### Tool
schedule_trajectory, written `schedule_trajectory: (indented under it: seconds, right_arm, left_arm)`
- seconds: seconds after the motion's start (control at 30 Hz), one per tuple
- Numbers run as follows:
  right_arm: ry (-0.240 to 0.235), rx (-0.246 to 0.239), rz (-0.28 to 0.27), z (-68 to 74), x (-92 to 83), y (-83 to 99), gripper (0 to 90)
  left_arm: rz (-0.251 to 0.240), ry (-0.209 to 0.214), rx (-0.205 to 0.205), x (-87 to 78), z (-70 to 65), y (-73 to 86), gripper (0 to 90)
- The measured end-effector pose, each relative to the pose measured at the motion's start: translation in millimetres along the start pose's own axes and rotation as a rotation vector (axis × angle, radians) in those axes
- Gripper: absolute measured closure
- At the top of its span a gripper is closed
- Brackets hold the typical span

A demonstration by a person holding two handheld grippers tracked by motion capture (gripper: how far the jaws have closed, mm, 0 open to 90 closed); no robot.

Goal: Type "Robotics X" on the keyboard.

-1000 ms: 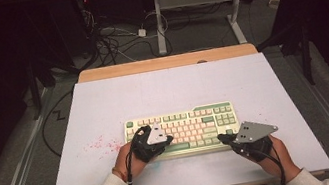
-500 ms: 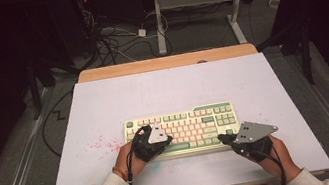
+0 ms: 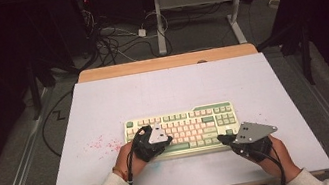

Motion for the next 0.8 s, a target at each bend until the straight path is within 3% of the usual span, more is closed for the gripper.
schedule_trajectory:
  seconds: [0.8]
  right_arm:
    - [0.012,-0.004,-0.012,-3.7,-2.8,-2.0,88.9]
  left_arm:
    - [-0.094,-0.057,0.004,-27.8,9.0,-6.8,86.3]
Point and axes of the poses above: each handheld gripper's, and its own axes: x roughly forward along the jaws, y roughly out of its underside, z roughly to its left, the point moved 8 cm from there along x, roughly forward along the jaws, and after that the axes turned 7 degrees about -z, right-handed, at the moved point
